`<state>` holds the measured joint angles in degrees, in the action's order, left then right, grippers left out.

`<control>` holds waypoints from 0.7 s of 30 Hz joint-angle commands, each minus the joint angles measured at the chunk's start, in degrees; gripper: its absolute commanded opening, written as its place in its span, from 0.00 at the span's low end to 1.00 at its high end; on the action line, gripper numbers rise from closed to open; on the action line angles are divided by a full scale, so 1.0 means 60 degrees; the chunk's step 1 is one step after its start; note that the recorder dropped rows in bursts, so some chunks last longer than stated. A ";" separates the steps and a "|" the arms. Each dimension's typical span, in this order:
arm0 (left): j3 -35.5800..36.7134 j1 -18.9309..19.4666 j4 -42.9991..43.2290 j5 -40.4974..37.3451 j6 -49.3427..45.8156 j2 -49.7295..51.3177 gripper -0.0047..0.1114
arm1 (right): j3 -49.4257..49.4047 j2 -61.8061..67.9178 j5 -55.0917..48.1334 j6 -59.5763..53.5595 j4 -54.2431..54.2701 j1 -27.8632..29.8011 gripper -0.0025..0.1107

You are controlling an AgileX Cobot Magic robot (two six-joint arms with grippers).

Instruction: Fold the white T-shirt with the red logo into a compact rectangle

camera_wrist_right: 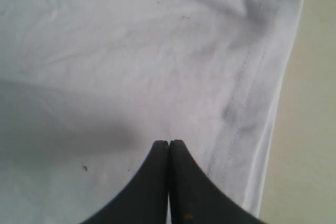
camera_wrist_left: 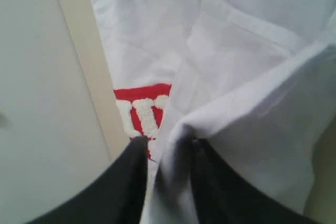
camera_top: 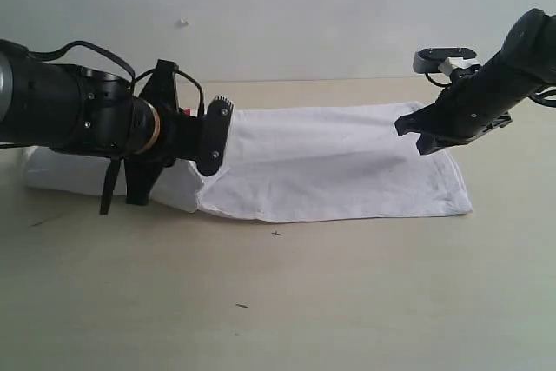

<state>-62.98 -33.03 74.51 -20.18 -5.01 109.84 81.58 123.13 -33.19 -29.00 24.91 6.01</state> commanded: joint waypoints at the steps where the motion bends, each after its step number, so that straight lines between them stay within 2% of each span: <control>1: -0.0214 0.0466 0.0323 0.0158 0.1331 0.0246 0.48 | -0.0011 -0.0073 0.0099 -0.0088 0.0060 -0.0005 0.02; 4: -0.0351 0.0733 0.0323 0.0176 0.2131 0.0355 0.55 | -0.0011 -0.0073 0.0099 -0.0088 0.0060 -0.0005 0.02; 13: -0.0551 0.0983 0.0956 0.0816 0.3993 0.0355 0.54 | -0.0011 -0.0073 0.0099 -0.0088 0.0060 -0.0005 0.02; 16: -0.0568 0.0966 0.0954 0.0446 0.4542 0.0344 0.54 | -0.0011 -0.0073 0.0077 -0.0088 0.0060 -0.0005 0.02; 19: -0.0803 0.0785 0.0971 -0.0853 0.6289 0.0139 0.47 | -0.0011 -0.0073 0.0099 -0.0088 0.0060 -0.0005 0.02; 21: -0.1009 0.0754 0.0676 -0.1260 0.7342 -0.0079 0.35 | -0.0011 -0.0073 0.0099 -0.0088 0.0060 -0.0005 0.02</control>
<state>-67.37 -27.92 80.19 -23.03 30.32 111.70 81.58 123.13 -33.19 -29.00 25.03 6.01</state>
